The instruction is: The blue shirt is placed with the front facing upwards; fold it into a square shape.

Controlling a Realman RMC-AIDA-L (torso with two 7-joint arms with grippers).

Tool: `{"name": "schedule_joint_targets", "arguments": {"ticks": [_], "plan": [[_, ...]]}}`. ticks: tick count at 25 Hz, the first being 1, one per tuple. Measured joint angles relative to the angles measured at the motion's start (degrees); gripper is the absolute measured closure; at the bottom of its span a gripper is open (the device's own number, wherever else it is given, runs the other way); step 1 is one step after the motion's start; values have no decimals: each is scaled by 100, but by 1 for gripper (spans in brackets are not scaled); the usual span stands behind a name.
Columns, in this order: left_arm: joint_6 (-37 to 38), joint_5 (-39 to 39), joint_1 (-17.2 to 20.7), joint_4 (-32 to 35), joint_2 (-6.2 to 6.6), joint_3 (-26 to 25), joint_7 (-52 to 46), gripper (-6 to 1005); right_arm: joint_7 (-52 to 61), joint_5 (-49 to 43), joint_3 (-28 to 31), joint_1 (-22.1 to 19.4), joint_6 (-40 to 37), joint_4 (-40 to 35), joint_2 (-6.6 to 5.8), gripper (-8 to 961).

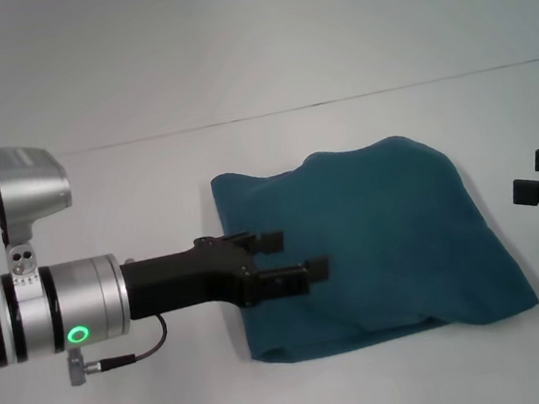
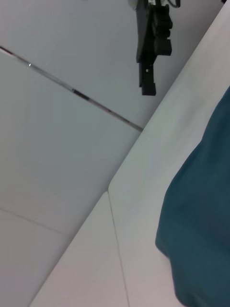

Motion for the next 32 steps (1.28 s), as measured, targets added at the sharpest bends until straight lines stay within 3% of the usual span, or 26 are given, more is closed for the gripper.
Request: {"name": "schedule_joint_targets", "arguments": {"ticks": [10,16,32], "plan": [[43,-51,-14,-118,-8,77,80,111,-65,-115,-19,4,-211,-6,-42,8],[112,-25,-84,-196,0,467,473,111,-113,-457,-180,92,-540,-73,-52,8],[251,-1,-133,-292,9,705,756,111,-87,-503,-384,45,-649,-147,-8,8]]}}
